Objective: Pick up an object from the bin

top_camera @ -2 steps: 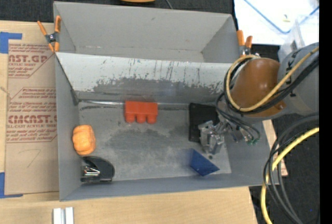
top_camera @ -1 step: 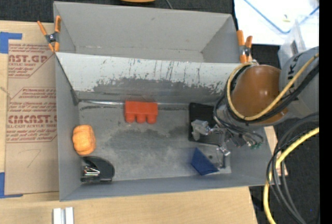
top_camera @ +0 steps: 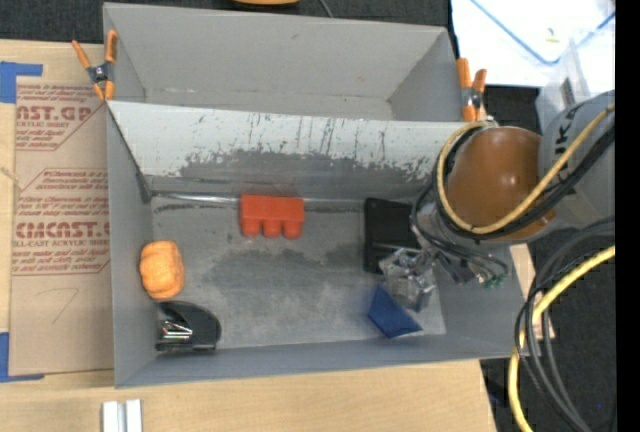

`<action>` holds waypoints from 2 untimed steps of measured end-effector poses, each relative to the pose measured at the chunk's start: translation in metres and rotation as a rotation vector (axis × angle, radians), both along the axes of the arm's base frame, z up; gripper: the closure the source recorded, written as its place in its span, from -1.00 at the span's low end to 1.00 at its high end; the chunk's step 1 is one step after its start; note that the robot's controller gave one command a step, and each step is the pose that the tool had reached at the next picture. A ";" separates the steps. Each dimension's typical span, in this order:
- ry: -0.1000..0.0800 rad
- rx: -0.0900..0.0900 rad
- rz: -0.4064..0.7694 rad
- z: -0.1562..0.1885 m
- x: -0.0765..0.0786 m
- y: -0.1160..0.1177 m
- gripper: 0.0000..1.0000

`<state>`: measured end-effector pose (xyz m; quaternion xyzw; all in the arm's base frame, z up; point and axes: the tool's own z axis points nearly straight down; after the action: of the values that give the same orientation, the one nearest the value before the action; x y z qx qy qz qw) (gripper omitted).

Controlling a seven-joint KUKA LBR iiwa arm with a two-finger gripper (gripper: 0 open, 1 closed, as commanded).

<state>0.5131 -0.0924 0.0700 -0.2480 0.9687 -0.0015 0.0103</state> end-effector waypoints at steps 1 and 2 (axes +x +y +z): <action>0.000 0.000 0.000 0.000 0.000 0.000 1.00; 0.000 0.000 0.000 0.000 0.000 0.000 1.00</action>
Offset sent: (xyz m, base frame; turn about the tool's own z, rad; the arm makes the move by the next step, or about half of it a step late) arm 0.0000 0.0000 0.0000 0.0000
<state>0.5131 -0.0925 0.0700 -0.2481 0.9687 -0.0016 0.0103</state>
